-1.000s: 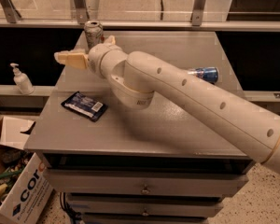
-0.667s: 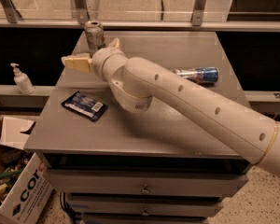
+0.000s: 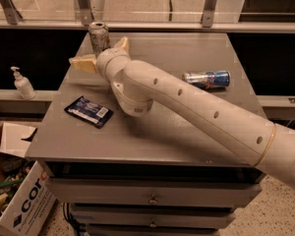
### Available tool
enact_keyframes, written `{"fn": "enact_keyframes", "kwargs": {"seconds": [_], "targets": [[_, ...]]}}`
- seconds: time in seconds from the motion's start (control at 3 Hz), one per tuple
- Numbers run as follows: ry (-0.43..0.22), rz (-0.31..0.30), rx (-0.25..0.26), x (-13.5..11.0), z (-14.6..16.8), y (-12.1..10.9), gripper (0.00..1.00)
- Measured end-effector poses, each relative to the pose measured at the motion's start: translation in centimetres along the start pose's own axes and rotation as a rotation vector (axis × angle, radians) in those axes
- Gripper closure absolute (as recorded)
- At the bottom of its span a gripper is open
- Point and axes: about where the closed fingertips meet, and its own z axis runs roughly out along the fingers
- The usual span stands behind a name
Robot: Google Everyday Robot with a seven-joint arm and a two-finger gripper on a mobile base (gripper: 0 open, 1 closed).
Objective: Move 7up can near redbull can
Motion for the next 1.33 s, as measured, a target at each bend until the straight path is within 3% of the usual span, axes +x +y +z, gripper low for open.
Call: {"fn": "enact_keyframes", "kwargs": {"seconds": [0.67, 1.33], "targets": [[0.006, -0.039, -0.001, -1.1, 4.2, 0.9, 0.0], [0.027, -0.009, 0.005, -0.2, 7.9, 1.7, 0.0]]}}
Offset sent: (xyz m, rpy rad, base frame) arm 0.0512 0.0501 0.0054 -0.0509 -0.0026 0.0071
